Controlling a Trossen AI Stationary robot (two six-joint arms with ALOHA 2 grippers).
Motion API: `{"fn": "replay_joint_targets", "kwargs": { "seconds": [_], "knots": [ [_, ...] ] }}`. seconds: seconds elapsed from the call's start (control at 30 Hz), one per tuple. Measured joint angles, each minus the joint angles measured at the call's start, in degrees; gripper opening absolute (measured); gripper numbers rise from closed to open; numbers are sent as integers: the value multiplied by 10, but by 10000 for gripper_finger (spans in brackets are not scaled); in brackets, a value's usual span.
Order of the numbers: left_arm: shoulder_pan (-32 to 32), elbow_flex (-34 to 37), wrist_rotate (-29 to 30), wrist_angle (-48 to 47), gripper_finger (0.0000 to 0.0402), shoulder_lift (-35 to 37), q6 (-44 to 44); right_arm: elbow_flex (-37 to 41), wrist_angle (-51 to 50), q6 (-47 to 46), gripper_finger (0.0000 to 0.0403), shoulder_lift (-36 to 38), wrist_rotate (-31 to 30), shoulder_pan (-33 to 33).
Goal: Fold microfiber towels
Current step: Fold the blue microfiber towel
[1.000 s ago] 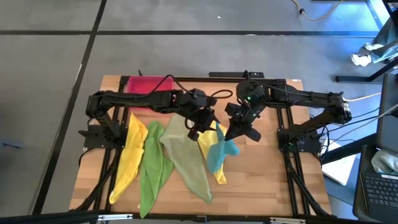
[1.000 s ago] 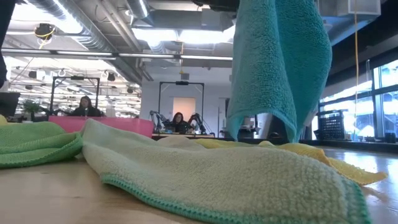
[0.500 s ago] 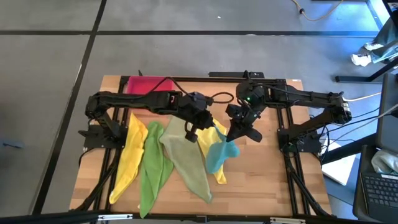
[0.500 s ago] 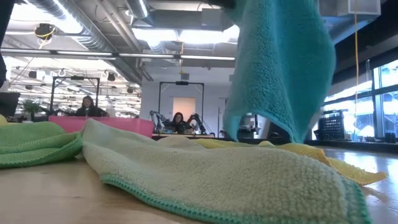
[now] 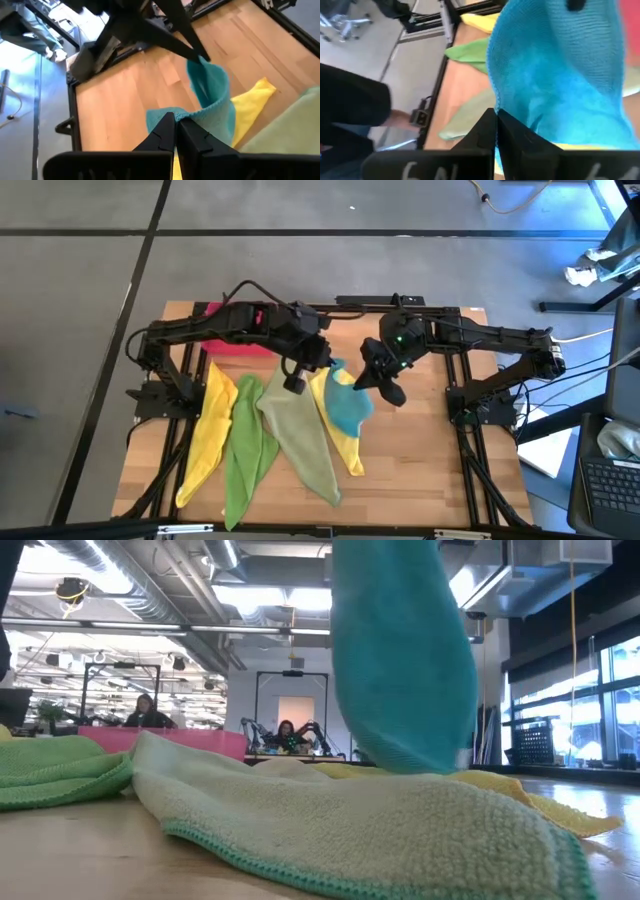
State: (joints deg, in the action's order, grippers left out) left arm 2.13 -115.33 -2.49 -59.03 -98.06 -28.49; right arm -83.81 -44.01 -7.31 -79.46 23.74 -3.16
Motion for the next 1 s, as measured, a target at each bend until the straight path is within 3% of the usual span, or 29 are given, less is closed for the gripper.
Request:
{"fn": "replay_joint_targets", "kwargs": {
  "seconds": [0.17, 0.37, 0.57, 0.77, 1.0],
  "knots": [
    [0, -2, 3, -48, 0, 0, -1, 0, 0, 15, 14, 0, -22, 0],
    [0, -4, 20, -63, 0, 0, 2, 1, 10, 18, 53, -1, -52, 0],
    [0, -50, 35, -65, 0, 2, 28, 1, 59, 35, 76, -10, -60, 3],
    [-2, -113, 13, -118, 0, 2, 46, 1, 168, 50, 77, -14, -116, -5],
    [-5, -144, -37, -235, 0, 2, 61, 0, 284, 91, 96, -22, -117, -28]
  ]
}}
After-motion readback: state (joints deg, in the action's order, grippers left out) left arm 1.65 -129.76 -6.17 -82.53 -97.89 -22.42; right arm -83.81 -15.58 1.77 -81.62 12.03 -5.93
